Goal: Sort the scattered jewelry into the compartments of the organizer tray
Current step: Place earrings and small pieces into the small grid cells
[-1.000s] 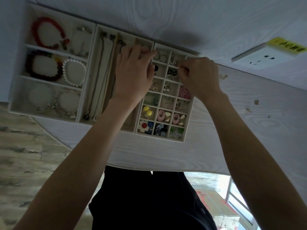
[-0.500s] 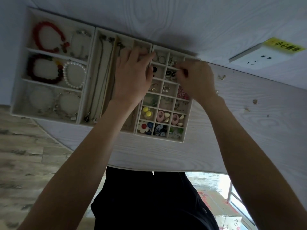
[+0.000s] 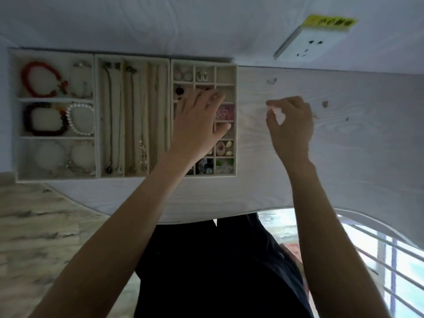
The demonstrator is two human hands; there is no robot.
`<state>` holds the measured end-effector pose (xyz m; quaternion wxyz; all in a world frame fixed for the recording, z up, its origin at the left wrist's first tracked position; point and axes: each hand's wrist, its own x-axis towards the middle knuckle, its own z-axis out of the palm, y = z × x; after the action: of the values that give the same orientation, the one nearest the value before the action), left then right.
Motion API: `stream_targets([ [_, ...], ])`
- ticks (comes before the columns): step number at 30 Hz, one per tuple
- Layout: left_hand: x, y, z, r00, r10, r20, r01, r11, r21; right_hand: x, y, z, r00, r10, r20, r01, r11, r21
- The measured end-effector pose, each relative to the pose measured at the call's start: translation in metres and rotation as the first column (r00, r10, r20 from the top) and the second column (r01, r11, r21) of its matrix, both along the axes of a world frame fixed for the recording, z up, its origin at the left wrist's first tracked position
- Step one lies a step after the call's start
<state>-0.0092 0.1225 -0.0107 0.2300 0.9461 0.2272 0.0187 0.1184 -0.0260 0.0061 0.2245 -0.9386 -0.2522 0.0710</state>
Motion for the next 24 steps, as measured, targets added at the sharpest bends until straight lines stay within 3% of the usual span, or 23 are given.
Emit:
stream_targets([
  [3, 0.006, -0.012, 0.0, 0.997, -0.051, -0.058, 0.053, 0.998, 0.039, 0.005, -0.027, -0.017, 0.991, -0.121, -0.062, 0.115, 0.989, -0.097],
  [7, 0.012, -0.018, -0.001, 0.996, -0.063, -0.067, 0.068, 0.995, 0.077, 0.012, -0.019, -0.026, 0.973, -0.161, -0.163, 0.154, 0.987, -0.053],
  [11, 0.013, -0.018, 0.002, 0.992, -0.052, -0.118, 0.065, 0.992, 0.11, 0.025, -0.004, -0.025, 0.968, -0.201, -0.146, 0.193, 0.979, -0.068],
  [19, 0.016, -0.023, 0.003, 0.995, -0.004, -0.102, 0.012, 0.997, 0.079, 0.016, -0.007, -0.02, 0.995, -0.077, -0.065, 0.073, 0.995, -0.066],
  [24, 0.01, -0.024, 0.001, 0.998, -0.012, 0.065, 0.007, 0.997, 0.076, 0.011, -0.002, -0.016, 0.995, -0.044, -0.091, 0.042, 0.999, -0.03],
])
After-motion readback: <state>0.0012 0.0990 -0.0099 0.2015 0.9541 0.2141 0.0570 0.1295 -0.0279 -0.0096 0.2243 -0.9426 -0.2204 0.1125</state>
